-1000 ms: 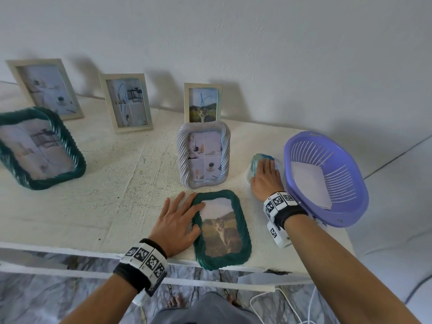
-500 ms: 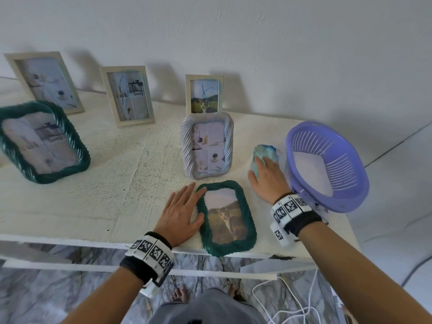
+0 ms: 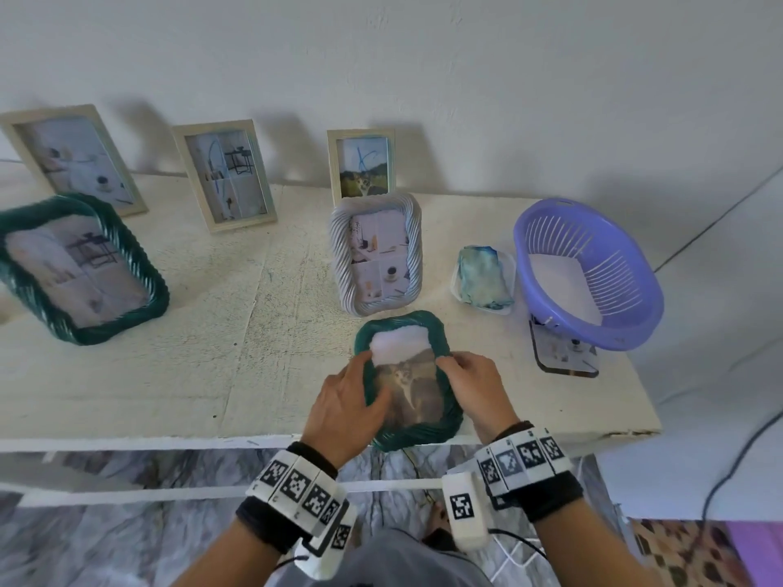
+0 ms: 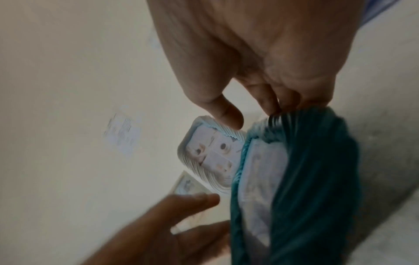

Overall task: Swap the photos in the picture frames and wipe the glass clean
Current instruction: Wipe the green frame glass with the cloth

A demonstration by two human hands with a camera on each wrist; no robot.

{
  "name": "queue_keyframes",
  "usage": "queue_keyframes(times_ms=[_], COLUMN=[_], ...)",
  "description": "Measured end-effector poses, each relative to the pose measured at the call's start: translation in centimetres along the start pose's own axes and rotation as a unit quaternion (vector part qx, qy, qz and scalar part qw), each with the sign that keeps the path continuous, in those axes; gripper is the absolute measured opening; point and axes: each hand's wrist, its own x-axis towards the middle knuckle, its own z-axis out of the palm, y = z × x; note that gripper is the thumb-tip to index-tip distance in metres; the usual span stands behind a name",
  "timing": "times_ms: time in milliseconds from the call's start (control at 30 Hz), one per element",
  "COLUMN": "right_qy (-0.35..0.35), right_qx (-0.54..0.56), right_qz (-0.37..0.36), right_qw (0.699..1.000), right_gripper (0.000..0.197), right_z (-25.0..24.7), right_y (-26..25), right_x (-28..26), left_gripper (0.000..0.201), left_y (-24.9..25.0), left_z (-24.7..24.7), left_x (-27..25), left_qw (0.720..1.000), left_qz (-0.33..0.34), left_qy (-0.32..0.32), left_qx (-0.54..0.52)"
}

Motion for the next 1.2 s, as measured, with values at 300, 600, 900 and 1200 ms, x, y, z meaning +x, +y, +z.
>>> queue_keyframes(times_ms=[300,600,900,1200], right_qy=[-0.146,-0.124,0.039,-0.188], right_qx=[0.226,0.083,-0.247,0.145], right_qz=[-0.102,-0.257,-0.386,-0.077], right_qw=[0.958,0.955,0.888,0.968], right_gripper=[0.031,0.023,0.024,0.045], right_z=[2.6,2.6,-2.5,-4.0], right_y=[-3.8,-6.1,-7.7,-9.2], right_x=[-4.9,-5.5,-2.8,-2.1], left_gripper=[0.112,0.108,0.086,0.108], left_y=[1.7,4.2,5.3,7.5], left_z=[-2.5,-4.7,-5.5,-3.9], left_x=[-1.1,-1.7,-0.5,-1.4], left_qw=[0.926,0.852,0.897,0.942], left_qz=[-0.063,-0.013,-0.033,0.039], left_qy=[-0.047,-0.039,0.016,0.098], left_qx=[-0.370,-0.521,-0.440,-0.320])
